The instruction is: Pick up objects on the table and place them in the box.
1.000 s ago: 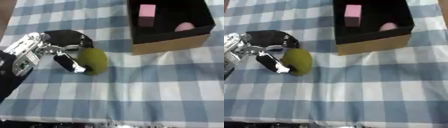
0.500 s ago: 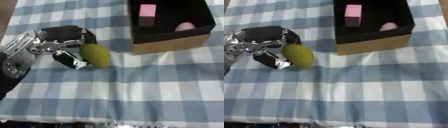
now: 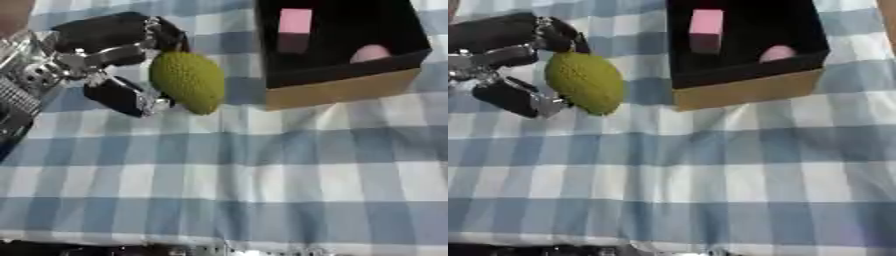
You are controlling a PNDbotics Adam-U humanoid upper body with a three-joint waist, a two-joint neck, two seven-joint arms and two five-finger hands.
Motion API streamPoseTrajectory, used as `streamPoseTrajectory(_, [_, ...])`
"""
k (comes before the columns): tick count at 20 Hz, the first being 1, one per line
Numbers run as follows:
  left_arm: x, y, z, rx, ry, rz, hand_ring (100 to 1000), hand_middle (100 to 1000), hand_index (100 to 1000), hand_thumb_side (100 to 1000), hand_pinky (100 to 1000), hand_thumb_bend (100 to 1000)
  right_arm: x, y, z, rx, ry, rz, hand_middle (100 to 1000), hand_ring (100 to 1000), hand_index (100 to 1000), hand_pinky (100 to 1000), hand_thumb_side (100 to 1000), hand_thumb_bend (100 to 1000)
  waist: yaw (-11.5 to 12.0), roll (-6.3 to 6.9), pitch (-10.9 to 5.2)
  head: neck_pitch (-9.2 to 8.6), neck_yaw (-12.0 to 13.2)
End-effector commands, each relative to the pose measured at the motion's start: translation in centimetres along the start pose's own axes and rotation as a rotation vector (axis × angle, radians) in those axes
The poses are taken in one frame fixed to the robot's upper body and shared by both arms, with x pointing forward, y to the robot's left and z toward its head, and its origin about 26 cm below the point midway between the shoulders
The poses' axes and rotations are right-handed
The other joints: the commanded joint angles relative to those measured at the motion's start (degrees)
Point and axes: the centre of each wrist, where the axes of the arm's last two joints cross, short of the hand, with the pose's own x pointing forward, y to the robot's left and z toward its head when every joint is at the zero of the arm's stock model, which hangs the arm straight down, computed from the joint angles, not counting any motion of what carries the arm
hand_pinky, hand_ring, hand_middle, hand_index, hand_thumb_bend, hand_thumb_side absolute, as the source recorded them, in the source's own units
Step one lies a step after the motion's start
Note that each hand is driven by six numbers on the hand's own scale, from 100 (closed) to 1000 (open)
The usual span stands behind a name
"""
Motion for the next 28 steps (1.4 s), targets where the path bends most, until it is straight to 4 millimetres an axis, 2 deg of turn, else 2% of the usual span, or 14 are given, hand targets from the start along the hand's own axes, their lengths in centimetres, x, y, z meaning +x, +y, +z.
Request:
streamPoseTrajectory(1, [-0.6, 3.1, -0.8, 0.122, 0.003, -0.012, 733, 615, 722, 250, 775, 100, 0.3, -0.3, -0.4, 0.012, -0.017, 0.013, 351, 1000, 921, 951, 470, 100, 0.07, 0.06, -4.26, -0.69, -0.10])
streamPoseTrajectory(5, [-1.7, 4.6, -4.8, 0.136, -0.012, 0.016, 729, 611, 725, 249, 776, 100, 0.3, -0.2, -0.4, 0.009, -0.014, 0.007, 354, 1000, 921, 951, 470, 100, -0.21, 0.06, -4.60, -0.73, 0.21])
streamPoseTrajectory(9, [-2.7, 4.9, -9.0, 0.107, -0.031, 0.057, 724, 605, 724, 251, 777, 100, 0.3, -0.1, -0.6, 0.001, -0.018, -0.008, 358, 1000, 921, 951, 470, 100, -0.99, -0.04, -4.63, -0.61, 0.72])
streamPoseTrajectory(13, [-3.1, 4.5, -12.3, 0.108, -0.043, 0.086, 723, 603, 724, 254, 780, 100, 0.3, 0.1, -0.8, -0.002, -0.023, -0.020, 359, 1000, 920, 950, 470, 100, -1.66, -0.24, -4.48, -0.81, 1.44])
streamPoseTrajectory(16, [-3.2, 3.3, -14.6, 0.083, -0.058, 0.103, 728, 609, 729, 253, 785, 100, 0.3, 0.3, -0.9, -0.005, -0.032, -0.033, 363, 1000, 919, 950, 470, 100, -2.32, -0.44, -4.35, -1.06, 2.37])
streamPoseTrajectory(22, [-3.6, 0.4, -17.3, 0.047, -0.034, 0.102, 737, 621, 740, 249, 790, 100, 0.4, 0.5, -1.4, -0.016, -0.049, -0.056, 371, 1000, 919, 949, 470, 100, -3.43, -0.62, -4.02, -1.39, 3.30])
streamPoseTrajectory(28, [-4.2, -2.1, -18.0, 0.005, -0.003, 0.053, 769, 672, 806, 231, 818, 100, 0.4, 0.6, -1.6, -0.024, -0.054, -0.067, 372, 1000, 919, 949, 470, 100, -3.91, -0.58, -3.91, -1.47, 3.36])
